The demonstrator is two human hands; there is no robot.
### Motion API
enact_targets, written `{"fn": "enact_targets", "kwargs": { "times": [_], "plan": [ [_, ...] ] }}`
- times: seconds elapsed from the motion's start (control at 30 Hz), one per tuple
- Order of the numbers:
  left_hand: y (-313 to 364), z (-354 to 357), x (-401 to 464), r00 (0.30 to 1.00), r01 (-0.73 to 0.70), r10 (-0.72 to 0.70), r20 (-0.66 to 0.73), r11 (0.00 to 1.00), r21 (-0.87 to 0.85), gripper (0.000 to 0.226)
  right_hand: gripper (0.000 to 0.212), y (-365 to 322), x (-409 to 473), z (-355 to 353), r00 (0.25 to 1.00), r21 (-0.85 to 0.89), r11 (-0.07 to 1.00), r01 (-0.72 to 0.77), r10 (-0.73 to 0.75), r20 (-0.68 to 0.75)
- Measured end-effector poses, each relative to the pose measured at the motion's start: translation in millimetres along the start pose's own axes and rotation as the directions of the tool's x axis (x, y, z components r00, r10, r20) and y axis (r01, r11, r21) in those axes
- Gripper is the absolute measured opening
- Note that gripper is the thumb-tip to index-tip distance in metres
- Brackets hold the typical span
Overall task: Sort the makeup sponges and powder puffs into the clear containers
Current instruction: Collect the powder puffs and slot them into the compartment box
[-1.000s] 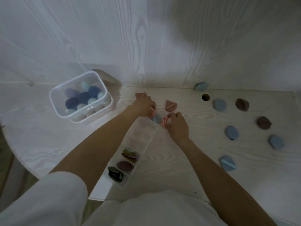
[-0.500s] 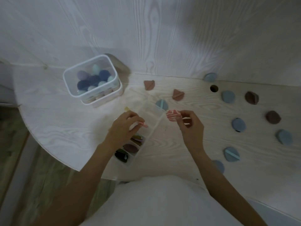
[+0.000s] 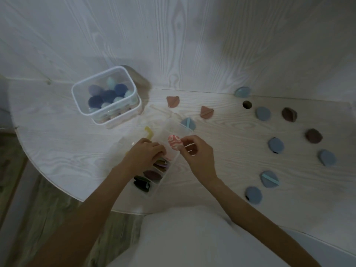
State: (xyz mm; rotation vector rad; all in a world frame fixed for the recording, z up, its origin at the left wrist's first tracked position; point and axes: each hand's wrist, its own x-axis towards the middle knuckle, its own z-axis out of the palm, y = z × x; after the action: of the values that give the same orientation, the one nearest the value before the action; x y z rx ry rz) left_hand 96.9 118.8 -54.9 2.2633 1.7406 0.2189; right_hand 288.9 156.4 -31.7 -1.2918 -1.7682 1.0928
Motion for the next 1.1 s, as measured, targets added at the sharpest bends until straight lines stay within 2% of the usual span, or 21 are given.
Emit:
{"fn": "enact_targets", "kwargs": {
  "times": [0.1, 0.17, 0.27, 0.37, 0.43, 0.47, 0.53, 0.63, 0.7, 0.8, 0.83, 0.9, 0.97, 1.1],
  "plan": [
    [-2, -1, -2, 0.999, -0.035, 0.034, 0.038, 0.999, 0.009, 0.009, 0.014, 6, 1, 15, 0.995, -0.145, 0.986, 0.078, -0.069, 0.072],
    [-6, 1, -6, 0.999, -0.036, 0.036, 0.007, 0.999, -0.008, 0.011, 0.014, 12, 4, 23, 0.989, -0.304, 0.942, 0.141, -0.118, 0.092],
    [-8, 5, -13, 0.998, -0.01, 0.008, -0.059, 0.999, -0.038, 0.022, 0.013, 19, 11, 33, 0.957, -0.526, 0.8, 0.287, -0.259, 0.128],
    [-5, 8, -18, 0.994, -0.005, -0.003, -0.109, 0.997, -0.074, 0.026, 0.017, 19, 16, 39, 0.882, -0.629, 0.622, 0.466, -0.382, 0.276],
    [-3, 10, -20, 0.989, 0.025, -0.038, -0.144, 0.996, -0.089, 0.024, 0.024, 14, 14, 43, 0.84, -0.669, 0.511, 0.54, -0.381, 0.387],
    [-1, 11, -22, 0.986, 0.048, -0.062, -0.156, 0.994, -0.094, 0.023, 0.026, 12, 12, 45, 0.841, -0.678, 0.498, 0.54, -0.353, 0.411],
    [2, 12, -23, 0.983, 0.084, -0.099, -0.155, 0.991, -0.099, 0.022, 0.026, 12, 11, 47, 0.873, -0.676, 0.554, 0.486, -0.278, 0.4],
    [2, 14, -23, 0.99, 0.1, -0.107, -0.094, 0.993, -0.07, 0.027, 0.015, 16, 11, 44, 0.898, -0.569, 0.71, 0.415, -0.222, 0.379],
    [1, 15, -21, 0.994, 0.081, -0.083, -0.065, 0.996, -0.032, 0.029, 0.01, 13, 16, 32, 0.919, -0.501, 0.805, 0.319, -0.132, 0.372],
    [-3, 12, -19, 0.998, 0.051, -0.05, -0.04, 0.999, 0.005, 0.03, 0.011, 16, 39, 0, 0.983, -0.43, 0.886, 0.172, -0.123, 0.139],
    [-5, 11, -19, 0.999, 0.035, -0.035, -0.035, 0.999, 0.008, 0.031, 0.01, 21, 51, -12, 0.991, -0.413, 0.901, 0.135, -0.129, 0.042],
    [-6, 8, -18, 0.999, 0.023, -0.023, -0.031, 1.0, 0.011, 0.031, 0.01, 34, 79, -32, 0.994, -0.456, 0.888, 0.06, -0.094, -0.052],
    [-6, 6, -14, 0.999, 0.037, -0.036, -0.033, 0.999, 0.012, 0.03, 0.015, 54, 109, -41, 0.999, -0.54, 0.841, -0.016, -0.004, -0.035],
    [-5, 6, -6, 0.999, 0.048, -0.048, -0.011, 0.999, 0.013, 0.031, 0.03, 82, 152, -32, 0.977, -0.633, 0.772, -0.057, 0.174, 0.123]
  ]
}}
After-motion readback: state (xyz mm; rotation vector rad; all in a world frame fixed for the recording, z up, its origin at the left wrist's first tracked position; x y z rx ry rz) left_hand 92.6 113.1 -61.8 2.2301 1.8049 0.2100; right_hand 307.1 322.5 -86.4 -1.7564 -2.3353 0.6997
